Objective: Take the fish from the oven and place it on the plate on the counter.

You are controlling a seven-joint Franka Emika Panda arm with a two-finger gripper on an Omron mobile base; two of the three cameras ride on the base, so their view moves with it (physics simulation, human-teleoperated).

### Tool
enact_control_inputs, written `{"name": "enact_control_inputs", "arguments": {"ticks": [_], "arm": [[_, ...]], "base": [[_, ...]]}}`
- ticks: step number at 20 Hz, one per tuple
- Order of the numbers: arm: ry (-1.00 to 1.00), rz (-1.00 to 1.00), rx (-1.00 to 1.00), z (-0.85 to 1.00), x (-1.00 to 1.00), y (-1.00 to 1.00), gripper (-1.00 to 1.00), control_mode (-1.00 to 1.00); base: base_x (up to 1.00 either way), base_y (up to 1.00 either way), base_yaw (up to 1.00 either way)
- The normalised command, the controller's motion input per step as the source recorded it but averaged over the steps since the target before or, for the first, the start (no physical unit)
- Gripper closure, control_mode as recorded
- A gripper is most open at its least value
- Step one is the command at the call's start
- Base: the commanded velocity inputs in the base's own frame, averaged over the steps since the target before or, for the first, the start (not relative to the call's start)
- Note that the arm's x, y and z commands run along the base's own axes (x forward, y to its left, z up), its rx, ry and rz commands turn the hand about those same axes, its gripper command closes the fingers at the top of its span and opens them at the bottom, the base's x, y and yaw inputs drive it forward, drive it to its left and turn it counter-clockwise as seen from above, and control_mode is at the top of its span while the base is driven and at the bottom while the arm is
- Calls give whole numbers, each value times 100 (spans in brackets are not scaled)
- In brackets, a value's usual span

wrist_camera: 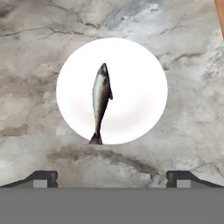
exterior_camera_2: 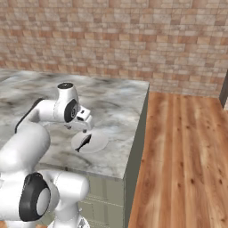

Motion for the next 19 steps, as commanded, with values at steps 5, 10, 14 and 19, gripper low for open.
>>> {"name": "enact_control_inputs", "arguments": {"ticks": [5, 10, 14, 19], "arm": [[-28, -5, 0, 65, -100, 0, -100, -100], [-24, -4, 0, 74, -100, 0, -100, -100], [-23, -2, 0, 86, -100, 0, -100, -100], [-18, -4, 0, 87, -100, 0, -100, -100]], "base": [[0, 0, 0], [0, 0, 0], [0, 0, 0], [0, 0, 0]]}}
